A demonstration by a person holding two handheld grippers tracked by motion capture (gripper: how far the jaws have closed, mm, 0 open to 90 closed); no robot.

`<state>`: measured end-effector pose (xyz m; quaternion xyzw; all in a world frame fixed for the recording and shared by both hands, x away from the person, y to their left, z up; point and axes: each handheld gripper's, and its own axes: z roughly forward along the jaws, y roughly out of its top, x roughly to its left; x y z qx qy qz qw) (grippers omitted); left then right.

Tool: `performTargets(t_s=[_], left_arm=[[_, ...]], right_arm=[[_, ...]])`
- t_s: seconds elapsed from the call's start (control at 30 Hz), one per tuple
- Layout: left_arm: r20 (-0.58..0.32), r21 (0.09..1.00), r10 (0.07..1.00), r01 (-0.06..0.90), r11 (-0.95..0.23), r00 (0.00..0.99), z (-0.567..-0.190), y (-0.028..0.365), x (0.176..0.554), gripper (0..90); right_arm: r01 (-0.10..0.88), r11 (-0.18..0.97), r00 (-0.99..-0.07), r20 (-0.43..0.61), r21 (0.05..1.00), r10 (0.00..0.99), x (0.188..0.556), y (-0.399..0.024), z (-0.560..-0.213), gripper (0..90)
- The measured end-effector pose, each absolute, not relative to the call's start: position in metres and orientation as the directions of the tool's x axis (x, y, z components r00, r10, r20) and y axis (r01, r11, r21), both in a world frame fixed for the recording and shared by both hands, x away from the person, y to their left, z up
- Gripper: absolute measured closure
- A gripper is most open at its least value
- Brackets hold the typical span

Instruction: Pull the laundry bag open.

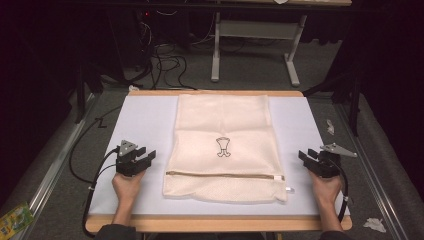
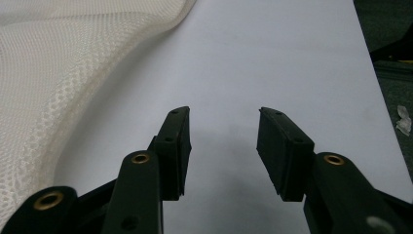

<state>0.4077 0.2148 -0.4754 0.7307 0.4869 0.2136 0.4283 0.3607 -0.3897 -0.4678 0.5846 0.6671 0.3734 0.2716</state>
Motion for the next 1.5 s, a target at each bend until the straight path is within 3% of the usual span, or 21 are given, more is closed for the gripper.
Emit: performTargets(t_s=[0.5,1.5], left_arm=[[-0.092,0.817,0.906,0.552,-0.169,0.414,-0.4833,0.2094,0.4108,51.4],[-0.071,0.857,0.894,0.485,-0.172,0.443,-0.4834,0.2099,0.4019,47.1]], right_arm=[[0.579,0.042,-0.174,0.073,0.814,0.982,0.3618,-0.3863,-0.473,54.1],[0.578,0.059,-0.165,0.046,0.814,0.985,0.36,-0.3828,-0.4752,47.6]])
